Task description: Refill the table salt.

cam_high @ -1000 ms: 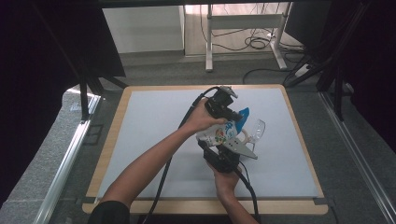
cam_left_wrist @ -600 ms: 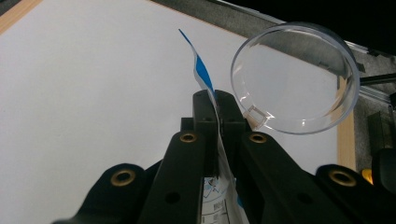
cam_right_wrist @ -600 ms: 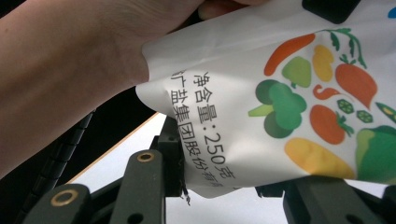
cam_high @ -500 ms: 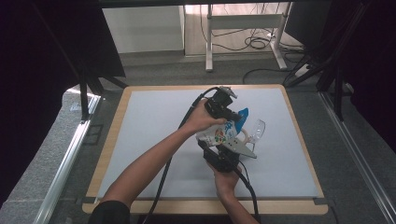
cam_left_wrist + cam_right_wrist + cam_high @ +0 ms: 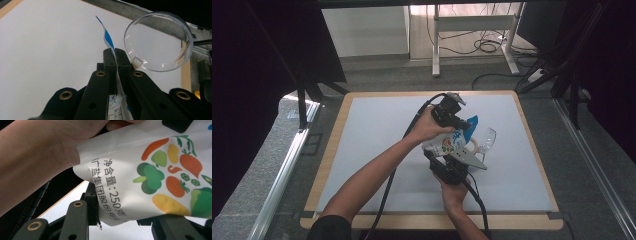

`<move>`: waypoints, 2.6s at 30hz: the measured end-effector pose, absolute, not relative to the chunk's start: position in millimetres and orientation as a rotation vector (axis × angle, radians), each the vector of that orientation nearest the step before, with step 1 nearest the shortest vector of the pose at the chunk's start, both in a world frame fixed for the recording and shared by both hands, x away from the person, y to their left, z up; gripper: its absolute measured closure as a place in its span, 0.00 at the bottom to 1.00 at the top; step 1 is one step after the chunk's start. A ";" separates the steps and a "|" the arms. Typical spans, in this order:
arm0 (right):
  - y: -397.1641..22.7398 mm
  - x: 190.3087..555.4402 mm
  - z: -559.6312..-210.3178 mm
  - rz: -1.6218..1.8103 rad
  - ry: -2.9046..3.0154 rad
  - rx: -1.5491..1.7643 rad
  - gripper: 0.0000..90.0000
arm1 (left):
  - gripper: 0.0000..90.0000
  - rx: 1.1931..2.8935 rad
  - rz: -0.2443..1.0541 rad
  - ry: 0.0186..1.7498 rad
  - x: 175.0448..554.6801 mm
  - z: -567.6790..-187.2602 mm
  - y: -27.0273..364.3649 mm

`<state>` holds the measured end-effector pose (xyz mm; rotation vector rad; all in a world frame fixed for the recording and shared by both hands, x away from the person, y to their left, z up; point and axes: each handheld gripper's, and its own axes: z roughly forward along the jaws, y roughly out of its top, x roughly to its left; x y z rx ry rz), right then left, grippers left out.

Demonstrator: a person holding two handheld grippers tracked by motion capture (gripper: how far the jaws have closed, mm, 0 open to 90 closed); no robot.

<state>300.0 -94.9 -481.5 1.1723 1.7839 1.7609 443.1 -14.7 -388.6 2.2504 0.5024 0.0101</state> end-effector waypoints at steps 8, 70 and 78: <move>-94.5 299.8 -481.4 1.761 1.786 1.170 0.69 | 0.99 2.252 0.011 0.505 442.7 -388.9 -14.2; -94.7 299.7 -479.3 1.754 1.782 1.155 0.70 | 0.99 2.256 0.019 0.504 443.0 -387.0 -16.1; -95.0 300.5 -479.9 1.753 1.783 1.156 0.70 | 0.99 2.254 0.020 0.507 443.7 -387.9 -16.6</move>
